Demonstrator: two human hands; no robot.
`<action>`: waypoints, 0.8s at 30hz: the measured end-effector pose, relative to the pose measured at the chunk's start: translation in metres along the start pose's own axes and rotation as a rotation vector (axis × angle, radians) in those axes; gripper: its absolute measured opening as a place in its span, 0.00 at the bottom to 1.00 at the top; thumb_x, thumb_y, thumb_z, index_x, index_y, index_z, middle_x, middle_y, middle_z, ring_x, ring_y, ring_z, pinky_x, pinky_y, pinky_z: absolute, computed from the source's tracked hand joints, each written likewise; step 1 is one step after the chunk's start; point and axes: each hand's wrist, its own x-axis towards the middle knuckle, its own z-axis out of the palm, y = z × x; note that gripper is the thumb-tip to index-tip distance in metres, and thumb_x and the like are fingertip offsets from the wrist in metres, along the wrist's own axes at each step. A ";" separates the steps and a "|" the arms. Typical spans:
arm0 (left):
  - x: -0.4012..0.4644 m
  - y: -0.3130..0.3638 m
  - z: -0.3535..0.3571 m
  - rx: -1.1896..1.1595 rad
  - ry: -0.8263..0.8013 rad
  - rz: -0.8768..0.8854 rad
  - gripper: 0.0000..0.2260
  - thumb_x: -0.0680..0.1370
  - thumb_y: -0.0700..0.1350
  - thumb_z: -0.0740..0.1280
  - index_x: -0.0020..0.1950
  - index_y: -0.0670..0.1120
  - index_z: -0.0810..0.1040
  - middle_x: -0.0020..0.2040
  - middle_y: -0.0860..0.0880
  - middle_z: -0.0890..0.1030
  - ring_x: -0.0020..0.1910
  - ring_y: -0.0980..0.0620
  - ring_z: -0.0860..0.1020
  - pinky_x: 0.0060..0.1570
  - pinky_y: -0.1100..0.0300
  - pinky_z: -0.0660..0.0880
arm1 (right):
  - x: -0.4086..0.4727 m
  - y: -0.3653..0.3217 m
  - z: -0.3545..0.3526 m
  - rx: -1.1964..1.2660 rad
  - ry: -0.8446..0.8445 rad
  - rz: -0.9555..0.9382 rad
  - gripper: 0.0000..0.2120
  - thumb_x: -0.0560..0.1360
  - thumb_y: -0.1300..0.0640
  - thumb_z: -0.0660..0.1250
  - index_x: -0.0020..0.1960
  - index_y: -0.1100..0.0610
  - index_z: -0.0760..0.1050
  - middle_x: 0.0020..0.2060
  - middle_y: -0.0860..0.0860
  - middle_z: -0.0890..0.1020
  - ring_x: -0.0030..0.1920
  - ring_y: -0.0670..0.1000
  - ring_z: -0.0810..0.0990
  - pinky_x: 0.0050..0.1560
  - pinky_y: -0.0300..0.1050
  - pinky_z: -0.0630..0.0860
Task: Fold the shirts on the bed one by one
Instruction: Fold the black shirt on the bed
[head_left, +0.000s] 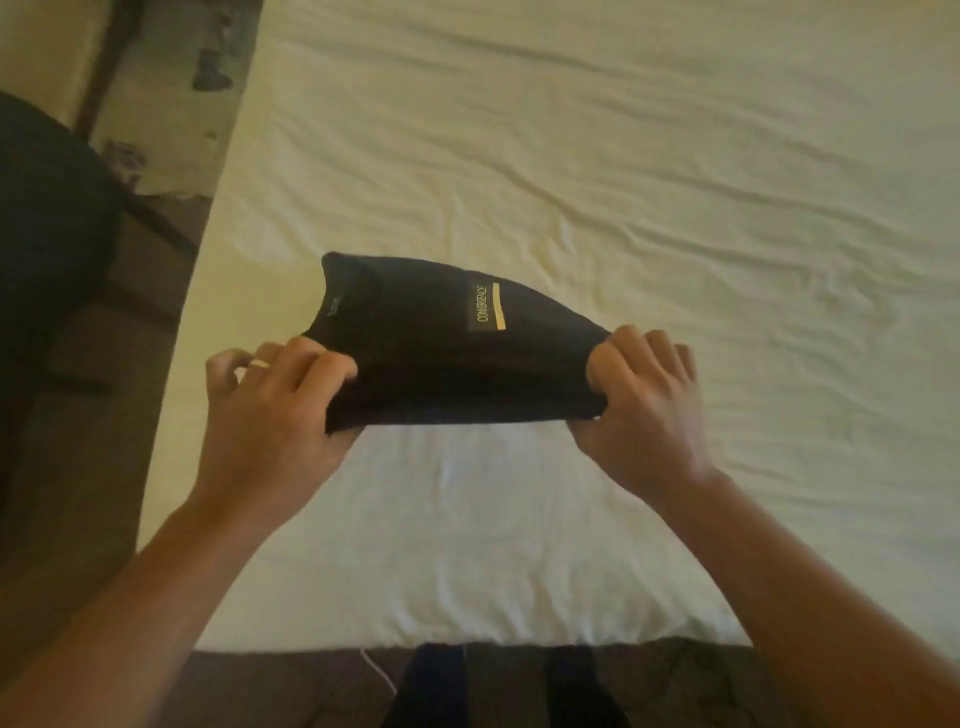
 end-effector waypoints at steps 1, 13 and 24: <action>-0.025 0.001 0.018 0.040 -0.038 0.007 0.16 0.70 0.46 0.79 0.52 0.44 0.78 0.49 0.42 0.79 0.46 0.37 0.79 0.50 0.45 0.64 | -0.025 -0.004 0.013 -0.021 -0.031 -0.020 0.05 0.66 0.58 0.65 0.39 0.58 0.71 0.39 0.55 0.75 0.39 0.58 0.70 0.42 0.48 0.61; -0.097 0.010 0.077 -0.213 -0.738 -0.228 0.16 0.70 0.63 0.70 0.40 0.53 0.71 0.38 0.54 0.74 0.36 0.52 0.75 0.34 0.56 0.68 | -0.139 0.008 0.065 0.354 -0.355 0.064 0.11 0.73 0.52 0.66 0.38 0.58 0.71 0.36 0.50 0.70 0.36 0.52 0.68 0.38 0.48 0.67; -0.008 0.028 0.138 -0.308 -0.237 -0.998 0.31 0.81 0.67 0.57 0.71 0.43 0.68 0.64 0.42 0.78 0.61 0.38 0.78 0.62 0.39 0.74 | -0.062 -0.012 0.117 0.268 -0.390 0.901 0.33 0.81 0.36 0.55 0.79 0.52 0.56 0.75 0.54 0.64 0.72 0.57 0.65 0.69 0.55 0.66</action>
